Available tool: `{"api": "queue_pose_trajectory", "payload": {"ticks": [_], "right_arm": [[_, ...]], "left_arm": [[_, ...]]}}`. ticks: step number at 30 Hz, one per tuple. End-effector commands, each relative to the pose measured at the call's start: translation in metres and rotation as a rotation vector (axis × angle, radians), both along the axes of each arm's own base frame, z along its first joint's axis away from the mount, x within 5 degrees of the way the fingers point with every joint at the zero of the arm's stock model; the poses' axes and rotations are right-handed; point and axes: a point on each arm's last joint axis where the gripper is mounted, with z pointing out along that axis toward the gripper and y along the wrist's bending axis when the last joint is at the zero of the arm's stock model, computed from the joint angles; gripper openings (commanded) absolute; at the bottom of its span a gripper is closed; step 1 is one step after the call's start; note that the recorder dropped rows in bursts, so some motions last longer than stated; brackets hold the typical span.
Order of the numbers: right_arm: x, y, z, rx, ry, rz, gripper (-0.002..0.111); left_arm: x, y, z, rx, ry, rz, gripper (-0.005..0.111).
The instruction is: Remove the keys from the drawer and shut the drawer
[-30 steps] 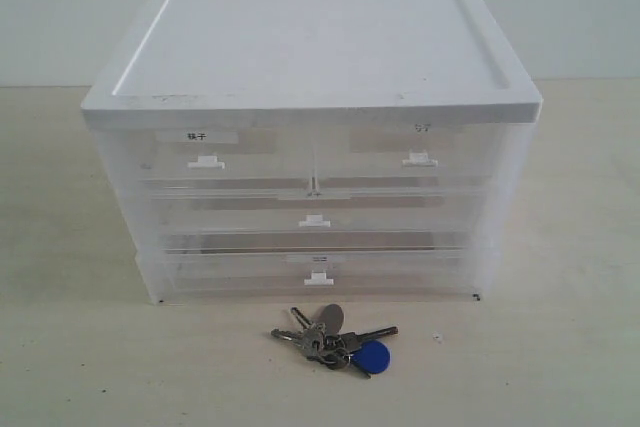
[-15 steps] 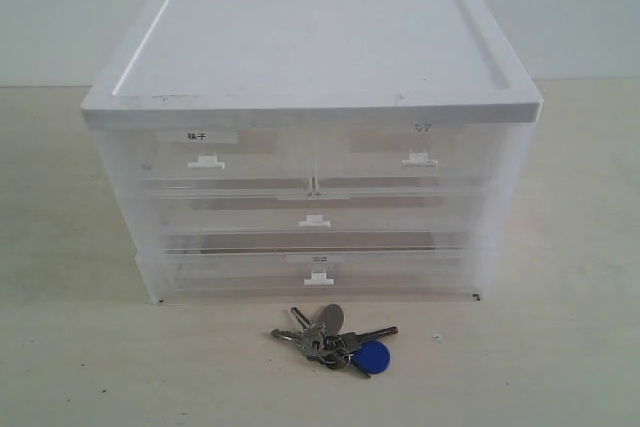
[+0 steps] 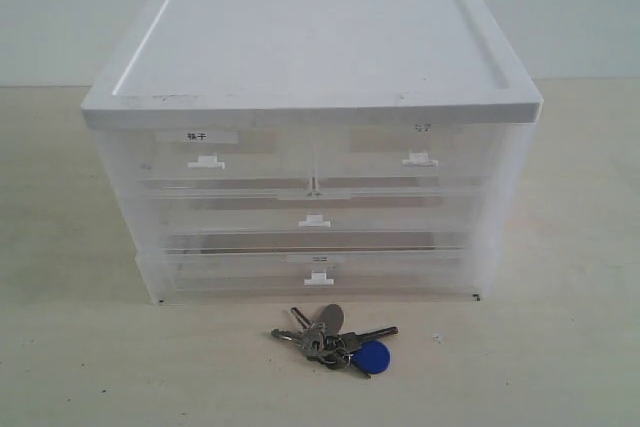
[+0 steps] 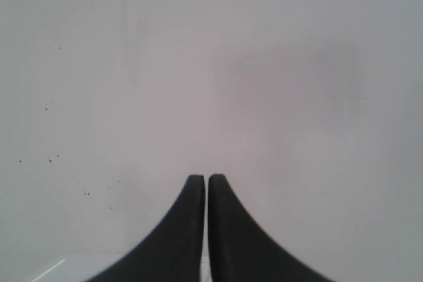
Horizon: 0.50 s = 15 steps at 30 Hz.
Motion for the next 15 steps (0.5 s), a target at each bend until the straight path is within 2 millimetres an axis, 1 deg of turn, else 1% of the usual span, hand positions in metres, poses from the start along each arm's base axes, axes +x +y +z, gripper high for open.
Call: {"api": "queue_pose_trajectory", "payload": {"ticks": [1,2,3,6,8,11,13,14,15], "right_arm": [[0.000,0.000,-0.001,0.001,-0.003,-0.009,0.000],[0.000,0.000,-0.001,0.001,-0.003,-0.009,0.000],[0.000,0.000,-0.001,0.001,-0.003,-0.009,0.000],[0.000,0.000,-0.001,0.001,-0.003,-0.009,0.000],[0.000,0.000,-0.001,0.001,-0.003,-0.009,0.000],[0.000,0.000,-0.001,0.001,-0.003,-0.009,0.000],[0.000,0.000,-0.001,0.001,-0.003,-0.009,0.000],[0.000,0.000,-0.001,0.001,-0.003,-0.009,0.000],[0.000,0.000,-0.001,0.001,-0.003,-0.009,0.000]], "left_arm": [[-0.004,0.004,-0.023,0.060,0.000,0.074,0.005],[-0.005,0.006,-0.029,0.068,0.001,0.103,0.005],[-0.006,0.009,-0.042,0.083,0.008,0.166,0.005],[-0.009,0.013,-0.061,0.098,0.009,0.273,0.005],[-0.004,0.016,-0.079,0.139,0.058,0.339,0.005],[0.000,0.018,-0.098,0.184,0.114,0.370,0.005],[0.003,0.018,-0.115,0.245,0.154,0.375,0.005],[0.004,0.018,-0.115,0.243,0.137,0.376,0.005],[0.004,0.018,-0.118,0.251,0.166,0.374,0.005]]}}
